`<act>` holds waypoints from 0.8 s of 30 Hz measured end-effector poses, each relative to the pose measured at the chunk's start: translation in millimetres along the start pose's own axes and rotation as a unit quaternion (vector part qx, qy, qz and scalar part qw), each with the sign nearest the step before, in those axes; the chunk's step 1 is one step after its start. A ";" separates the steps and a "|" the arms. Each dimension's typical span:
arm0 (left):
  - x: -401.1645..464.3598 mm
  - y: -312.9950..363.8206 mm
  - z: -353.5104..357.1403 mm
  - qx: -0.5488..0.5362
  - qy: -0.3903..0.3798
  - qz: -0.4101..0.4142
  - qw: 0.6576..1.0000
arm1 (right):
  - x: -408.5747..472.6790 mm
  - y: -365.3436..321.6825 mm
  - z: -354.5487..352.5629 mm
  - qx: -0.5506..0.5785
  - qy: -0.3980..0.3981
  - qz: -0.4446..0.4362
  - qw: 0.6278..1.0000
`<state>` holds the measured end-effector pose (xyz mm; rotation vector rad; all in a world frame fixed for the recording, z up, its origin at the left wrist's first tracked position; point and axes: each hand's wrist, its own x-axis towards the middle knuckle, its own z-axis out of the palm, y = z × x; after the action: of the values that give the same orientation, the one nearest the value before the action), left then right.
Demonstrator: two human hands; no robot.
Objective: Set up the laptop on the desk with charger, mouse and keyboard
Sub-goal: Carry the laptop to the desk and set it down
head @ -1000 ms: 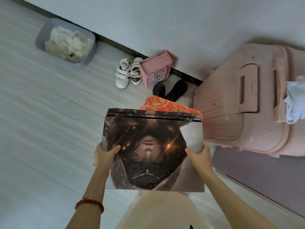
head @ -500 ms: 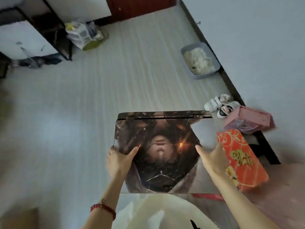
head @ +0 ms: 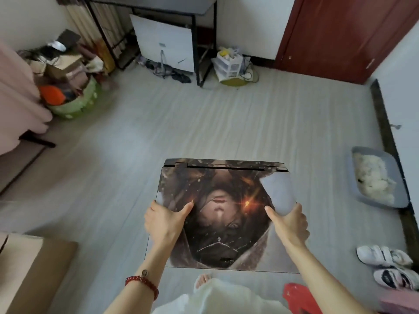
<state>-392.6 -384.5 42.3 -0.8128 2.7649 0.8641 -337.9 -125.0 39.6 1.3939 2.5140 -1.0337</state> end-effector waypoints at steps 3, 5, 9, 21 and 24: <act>63.2 12.1 -20.1 -0.012 0.029 -0.022 0.999 | 20.8 -70.9 30.5 -0.012 -0.009 -0.033 0.999; 93.4 21.6 -27.5 -0.026 0.043 -0.031 0.998 | 31.2 -107.8 43.3 -0.014 -0.012 -0.061 0.998; 168.5 54.3 -32.5 -0.039 0.063 -0.046 0.996 | 78.2 -189.3 69.8 -0.042 -0.016 -0.107 0.993; 461.3 244.5 -59.7 -0.083 0.135 -0.092 0.983 | 281.0 -521.4 143.0 -0.067 -0.027 -0.219 0.973; 528.0 272.7 -76.5 -0.085 0.151 -0.085 0.981 | 306.9 -600.8 166.4 -0.072 -0.032 -0.258 0.963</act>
<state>-981.9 -480.1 93.2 -1.2896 2.8397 1.0290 -1023.5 -216.8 105.6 0.6629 2.9043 -0.9089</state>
